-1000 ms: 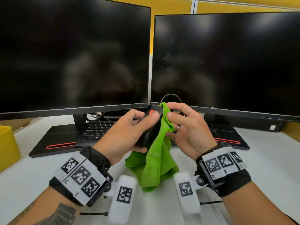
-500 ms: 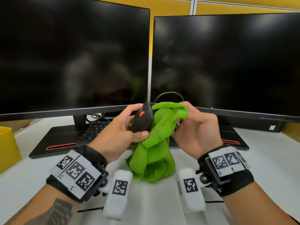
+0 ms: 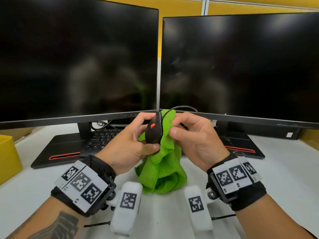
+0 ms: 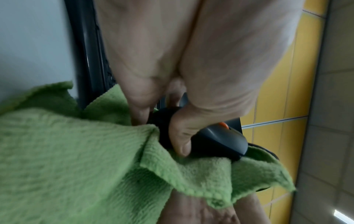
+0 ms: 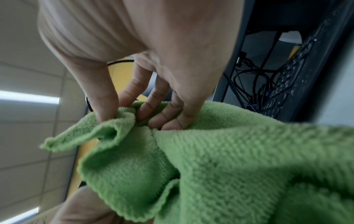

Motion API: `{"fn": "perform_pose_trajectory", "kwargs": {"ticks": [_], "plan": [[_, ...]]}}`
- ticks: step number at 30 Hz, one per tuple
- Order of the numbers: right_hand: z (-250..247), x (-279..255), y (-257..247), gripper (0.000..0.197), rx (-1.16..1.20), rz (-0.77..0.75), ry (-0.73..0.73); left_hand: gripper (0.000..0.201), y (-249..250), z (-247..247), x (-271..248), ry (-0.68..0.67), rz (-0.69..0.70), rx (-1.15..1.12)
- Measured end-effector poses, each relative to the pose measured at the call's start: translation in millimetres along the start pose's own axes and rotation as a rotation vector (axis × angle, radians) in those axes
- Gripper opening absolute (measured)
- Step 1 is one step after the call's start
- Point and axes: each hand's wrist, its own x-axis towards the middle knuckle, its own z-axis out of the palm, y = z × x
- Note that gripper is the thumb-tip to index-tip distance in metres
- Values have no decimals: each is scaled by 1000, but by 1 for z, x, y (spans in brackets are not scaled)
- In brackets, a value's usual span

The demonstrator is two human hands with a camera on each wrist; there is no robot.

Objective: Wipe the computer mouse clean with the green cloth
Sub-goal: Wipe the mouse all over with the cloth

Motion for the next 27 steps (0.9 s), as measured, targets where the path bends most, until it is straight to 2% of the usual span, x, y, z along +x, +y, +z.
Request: {"fn": "perform_pose_trajectory", "kwargs": {"ticks": [6,12,15,20,22,24,27], "plan": [[0,0,2,30,-168,-55,64,64,1,2,-1,71,49,169],[-1,-2,1,14,-140,-30,108,66,3,0,-3,104,94,352],[-5,-1,2,14,-160,-21,130,67,3,1,-3,108,105,422],[-5,2,9,42,-135,-2,113,70,5,2,-4,128,133,489],[-6,1,12,38,-193,17,59,70,5,2,-4,147,155,487],[-5,0,15,45,-256,26,36,70,7,5,-3,144,171,491],[-5,1,15,52,-198,13,67,69,11,8,-2,126,190,513]]}}
